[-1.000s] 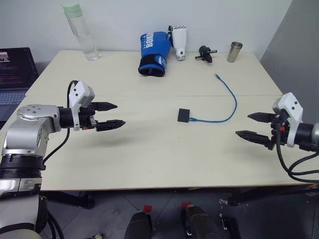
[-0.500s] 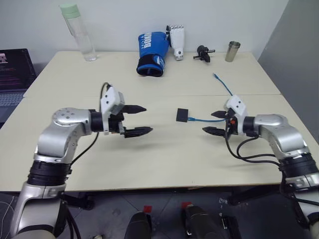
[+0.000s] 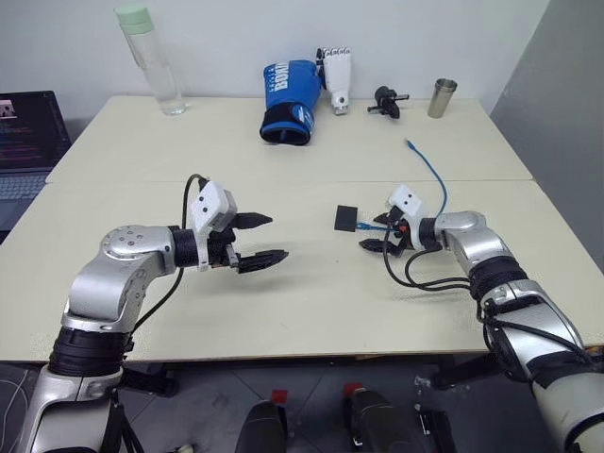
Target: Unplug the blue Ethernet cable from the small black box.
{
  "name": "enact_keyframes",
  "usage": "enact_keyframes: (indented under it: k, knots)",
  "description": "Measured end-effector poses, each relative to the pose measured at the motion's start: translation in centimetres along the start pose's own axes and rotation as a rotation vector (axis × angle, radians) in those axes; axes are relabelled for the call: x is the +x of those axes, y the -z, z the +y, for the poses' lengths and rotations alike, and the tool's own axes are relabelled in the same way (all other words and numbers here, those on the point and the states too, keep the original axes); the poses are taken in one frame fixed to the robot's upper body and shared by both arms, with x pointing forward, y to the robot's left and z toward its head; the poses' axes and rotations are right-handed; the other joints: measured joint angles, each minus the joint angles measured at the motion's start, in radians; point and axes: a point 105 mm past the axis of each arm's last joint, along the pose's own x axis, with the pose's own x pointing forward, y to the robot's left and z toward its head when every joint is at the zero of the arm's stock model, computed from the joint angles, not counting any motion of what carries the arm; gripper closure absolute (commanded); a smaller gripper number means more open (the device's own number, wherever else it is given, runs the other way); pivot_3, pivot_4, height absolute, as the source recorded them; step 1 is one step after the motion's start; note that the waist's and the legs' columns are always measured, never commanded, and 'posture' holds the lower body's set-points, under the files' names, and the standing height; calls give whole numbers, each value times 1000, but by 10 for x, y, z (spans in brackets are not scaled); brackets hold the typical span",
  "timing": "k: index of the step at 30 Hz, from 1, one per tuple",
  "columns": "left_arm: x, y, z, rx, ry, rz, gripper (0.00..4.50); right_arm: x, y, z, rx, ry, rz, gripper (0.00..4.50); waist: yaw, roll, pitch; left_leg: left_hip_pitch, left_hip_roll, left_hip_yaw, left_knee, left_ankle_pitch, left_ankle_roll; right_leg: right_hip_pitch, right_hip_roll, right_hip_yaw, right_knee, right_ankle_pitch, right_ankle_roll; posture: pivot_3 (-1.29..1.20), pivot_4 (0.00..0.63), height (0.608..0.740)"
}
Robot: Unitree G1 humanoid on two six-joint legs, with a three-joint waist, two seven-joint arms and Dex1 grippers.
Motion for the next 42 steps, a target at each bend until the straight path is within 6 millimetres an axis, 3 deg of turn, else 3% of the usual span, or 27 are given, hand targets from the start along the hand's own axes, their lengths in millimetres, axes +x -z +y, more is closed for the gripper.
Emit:
enact_keyframes:
  k: [4, 22, 29, 31, 36, 38, 42]
  knots:
    - [-1, -1, -3, 1, -3, -7, 0, 5, 0, -1, -7, 2, 6, 67, -2, 0, 0, 0, 0, 0, 0, 0, 0, 0, 0, 0, 0, 0, 0, 0, 150, 740]
    - [-2, -2, -1, -4, -22, -4, 0, 13, -14, -2, -3, 17, -29, 4334, -21, 0, 0, 1, 0, -1, -1, 0, 0, 0, 0, 0, 1, 0, 0, 0, 150, 740]
    - [-2, -2, -1, -6, -22, -6, 0, 5, -16, -9, -13, 37, -47, 4369, -22, 0, 0, 0, 0, -1, -1, 0, 0, 0, 0, 0, 0, 0, 0, 0, 150, 740]
    - [-3, -2, 0, -7, -28, -9, 0, -3, -25, -14, -31, 42, -85, 4369, -22, 1, 0, 0, 0, 0, -1, 0, 0, 0, 0, 0, 0, 0, 0, 0, 150, 740]
    - [-13, -8, 9, -43, -70, -38, 0, -41, -53, -18, -336, 118, -196, 4369, -19, 1, 0, 0, 0, -2, -2, 0, 0, 0, 0, -2, 0, 0, 0, 0, 150, 740]
    - [-15, -13, 16, -96, -74, -66, 0, -56, -49, -7, -524, 161, -193, 4369, -13, 1, 0, -1, 0, -3, -2, 0, 0, 0, 0, -2, -1, 0, 0, 0, 150, 740]
    - [-16, -26, 24, -131, -61, -104, 0, -56, -43, 15, -682, 170, -195, 4369, -14, 1, 0, 0, 0, -1, -1, 0, 0, 0, 0, -1, 0, 0, 0, 0, 150, 740]
